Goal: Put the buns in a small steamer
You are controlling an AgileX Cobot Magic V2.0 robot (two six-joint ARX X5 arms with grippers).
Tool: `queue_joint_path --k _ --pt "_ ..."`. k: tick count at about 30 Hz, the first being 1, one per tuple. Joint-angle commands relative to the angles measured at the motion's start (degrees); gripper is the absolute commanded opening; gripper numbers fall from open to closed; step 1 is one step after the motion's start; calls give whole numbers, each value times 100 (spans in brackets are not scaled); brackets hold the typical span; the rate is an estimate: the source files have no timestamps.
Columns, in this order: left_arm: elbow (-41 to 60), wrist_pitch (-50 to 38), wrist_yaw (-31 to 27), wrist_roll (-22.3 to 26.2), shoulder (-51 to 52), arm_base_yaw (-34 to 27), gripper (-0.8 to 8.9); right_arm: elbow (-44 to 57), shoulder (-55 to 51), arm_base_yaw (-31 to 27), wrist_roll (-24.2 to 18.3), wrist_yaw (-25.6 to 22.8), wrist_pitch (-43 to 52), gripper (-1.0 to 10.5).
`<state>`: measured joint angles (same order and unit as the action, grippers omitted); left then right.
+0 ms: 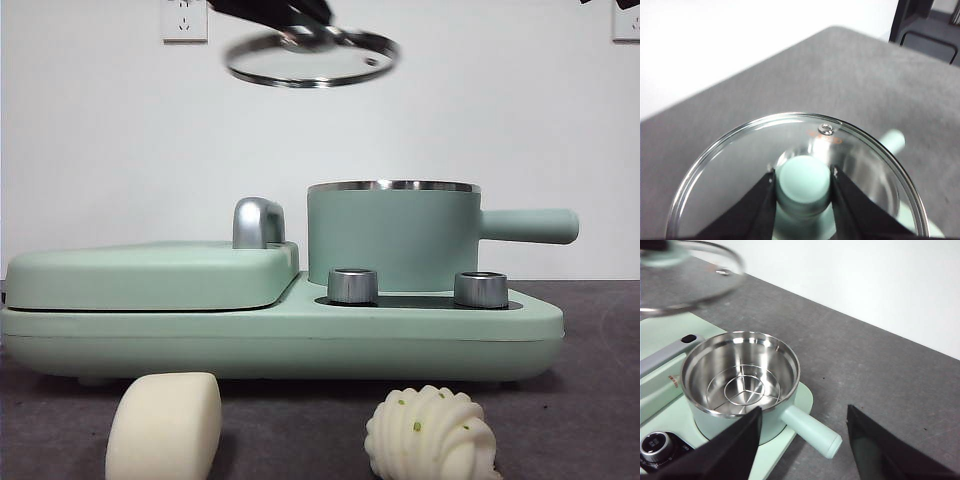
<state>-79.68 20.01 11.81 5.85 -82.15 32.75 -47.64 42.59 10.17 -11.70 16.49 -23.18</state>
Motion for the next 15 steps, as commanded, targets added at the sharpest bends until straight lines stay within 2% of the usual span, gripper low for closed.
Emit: queue_joint_path --k 1,6,10,15 --pt "-140 540 -7 -179 328 -223 10 -107 39 70 61 74 39 274" --pt "-122 1460 -155 -225 896 -723 11 -107 55 459 59 310 37 277" --pt "-4 1467 -317 -179 1226 -1067 11 -107 214 1104 2 323 37 317" --pt "2 1469 -317 -44 1246 -1384 11 -107 717 2179 -348 315 39 361"
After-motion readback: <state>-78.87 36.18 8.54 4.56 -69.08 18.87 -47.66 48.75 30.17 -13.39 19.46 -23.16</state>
